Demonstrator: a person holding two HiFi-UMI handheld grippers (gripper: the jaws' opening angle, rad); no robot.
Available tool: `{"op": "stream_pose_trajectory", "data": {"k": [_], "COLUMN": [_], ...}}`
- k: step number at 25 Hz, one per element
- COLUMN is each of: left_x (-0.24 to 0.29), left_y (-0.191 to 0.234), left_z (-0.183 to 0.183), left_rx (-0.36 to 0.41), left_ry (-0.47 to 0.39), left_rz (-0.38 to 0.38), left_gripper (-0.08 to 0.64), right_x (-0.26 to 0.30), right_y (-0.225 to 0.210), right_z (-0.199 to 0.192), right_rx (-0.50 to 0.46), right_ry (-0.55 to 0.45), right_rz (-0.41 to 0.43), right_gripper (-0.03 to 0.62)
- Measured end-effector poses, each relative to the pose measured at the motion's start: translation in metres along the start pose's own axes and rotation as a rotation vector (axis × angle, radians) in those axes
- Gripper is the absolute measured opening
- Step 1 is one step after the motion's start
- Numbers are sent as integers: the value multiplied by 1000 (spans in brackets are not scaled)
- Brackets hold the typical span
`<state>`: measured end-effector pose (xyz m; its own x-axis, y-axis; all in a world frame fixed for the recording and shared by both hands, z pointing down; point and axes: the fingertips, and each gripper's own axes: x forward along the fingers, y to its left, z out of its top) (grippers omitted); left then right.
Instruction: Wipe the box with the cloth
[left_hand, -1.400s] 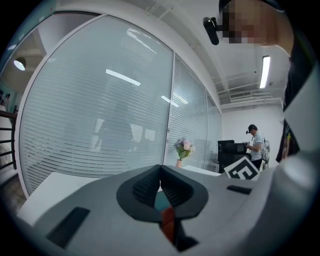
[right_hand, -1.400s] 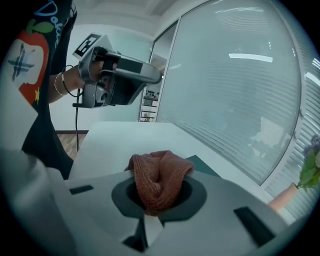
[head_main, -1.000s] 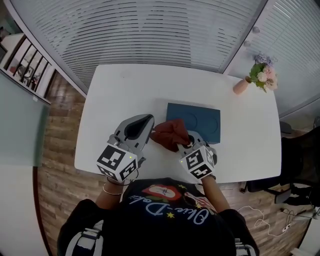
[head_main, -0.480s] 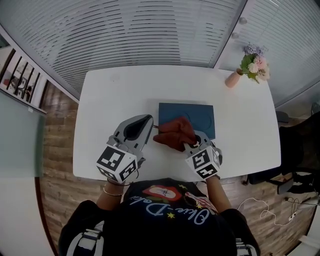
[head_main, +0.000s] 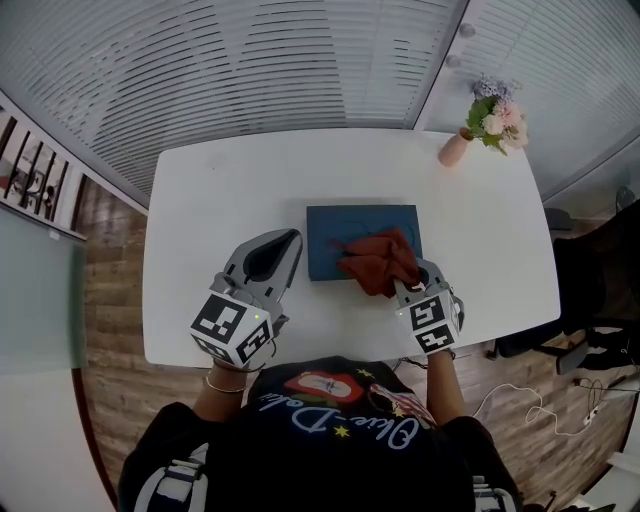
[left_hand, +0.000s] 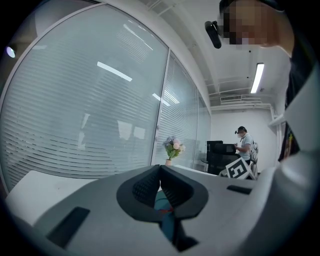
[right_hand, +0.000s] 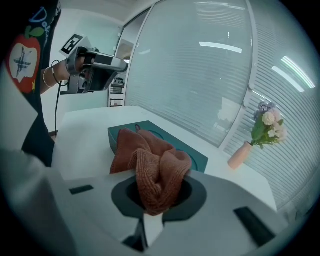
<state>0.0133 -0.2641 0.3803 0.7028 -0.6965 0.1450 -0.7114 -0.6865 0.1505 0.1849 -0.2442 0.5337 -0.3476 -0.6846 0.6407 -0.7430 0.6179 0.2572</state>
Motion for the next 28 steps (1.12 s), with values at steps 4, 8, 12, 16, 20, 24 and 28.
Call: {"op": "stream_pose_trajectory", "data": {"k": [4, 8, 12, 16, 20, 24, 28], "left_x": [-1, -3, -4, -3, -5, -5, -3], "left_y": [1, 1, 2, -1, -3, -2, -3], "left_z": [1, 3, 3, 3, 4, 3, 3], "left_rx": [0, 3, 5, 8, 9, 12, 11], "left_ry": [2, -3, -4, -3, -5, -5, -6], "left_rz": [-1, -3, 1, -6, -9, -7, -12], "left_gripper": [3, 3, 3, 3, 3, 3, 3], "right_x": [-7, -16, -21, -25, -30, -43, -60], "right_y": [-18, -31, -42, -50, -54, -60, -70], "right_z": [-13, -25, -35, -42, -47, -36, -23], "right_rx": [31, 54, 74, 85, 101, 145, 229], "right_ry": [22, 44, 61, 75, 78, -3, -88], "right_rz": [-51, -99, -133, -159, -174, -196, -222], "right_gripper": [23, 23, 23, 23, 23, 23, 23]}}
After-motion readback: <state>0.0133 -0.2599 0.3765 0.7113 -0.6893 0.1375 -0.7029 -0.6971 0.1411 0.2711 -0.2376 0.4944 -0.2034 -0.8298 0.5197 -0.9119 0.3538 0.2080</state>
